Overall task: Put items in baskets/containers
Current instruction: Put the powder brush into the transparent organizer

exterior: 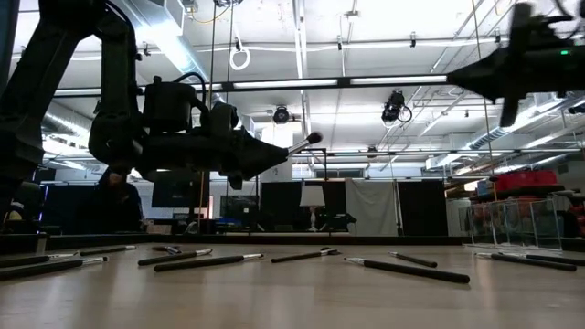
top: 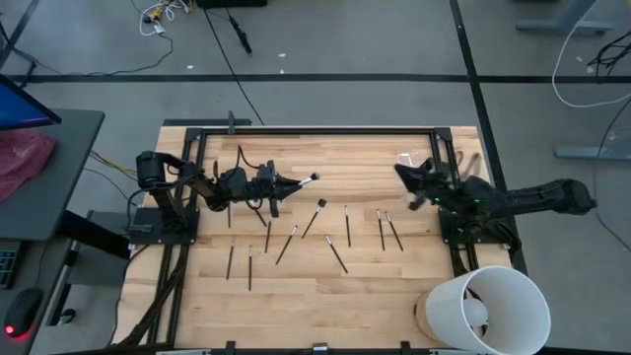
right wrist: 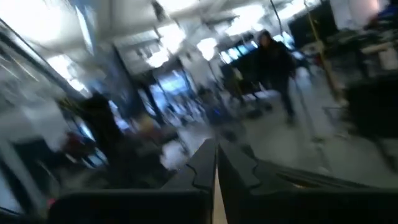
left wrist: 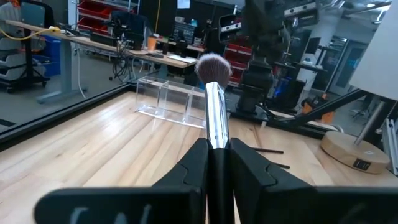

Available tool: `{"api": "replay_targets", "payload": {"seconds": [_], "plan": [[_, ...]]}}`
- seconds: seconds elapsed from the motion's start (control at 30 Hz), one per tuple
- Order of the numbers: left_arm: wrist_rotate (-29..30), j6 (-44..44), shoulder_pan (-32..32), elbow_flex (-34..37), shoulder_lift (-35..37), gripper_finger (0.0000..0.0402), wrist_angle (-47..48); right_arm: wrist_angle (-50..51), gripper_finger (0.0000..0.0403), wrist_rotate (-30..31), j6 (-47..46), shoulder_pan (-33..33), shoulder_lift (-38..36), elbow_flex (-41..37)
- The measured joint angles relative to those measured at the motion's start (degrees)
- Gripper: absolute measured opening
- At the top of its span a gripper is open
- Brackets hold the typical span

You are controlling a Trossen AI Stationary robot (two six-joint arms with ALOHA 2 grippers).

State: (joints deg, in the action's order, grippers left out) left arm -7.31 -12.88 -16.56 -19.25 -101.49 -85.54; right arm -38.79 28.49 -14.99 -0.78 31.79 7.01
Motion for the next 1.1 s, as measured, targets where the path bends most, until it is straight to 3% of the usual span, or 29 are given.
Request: {"api": "replay_targets", "payload": {"seconds": [0.13,0.47,0.63,0.9,1.1], "plan": [[0.1,0.0,0.0,0.0,0.0,0.0047,0.0,1.6,0.0021,-3.7,8.5,0.0,14.5,5.3],[0.2,-0.7,0.3,0.0,0.0,0.0047,-0.4,-4.9,0.0032,-10.9,6.1,1.1,44.0,16.2],[-0.4,0.2,1.9,-1.1,0.0,0.0048,-0.5,-17.6,0.0092,-15.7,4.6,2.3,57.1,20.4],[-0.5,2.9,4.6,-3.1,0.0,0.0048,-0.5,-36.0,0.0227,-17.4,6.6,2.5,74.3,26.7],[-0.5,3.1,5.3,-3.4,0.0,0.0048,-0.4,-45.6,0.0237,-19.1,5.7,2.4,79.6,29.8]]}}
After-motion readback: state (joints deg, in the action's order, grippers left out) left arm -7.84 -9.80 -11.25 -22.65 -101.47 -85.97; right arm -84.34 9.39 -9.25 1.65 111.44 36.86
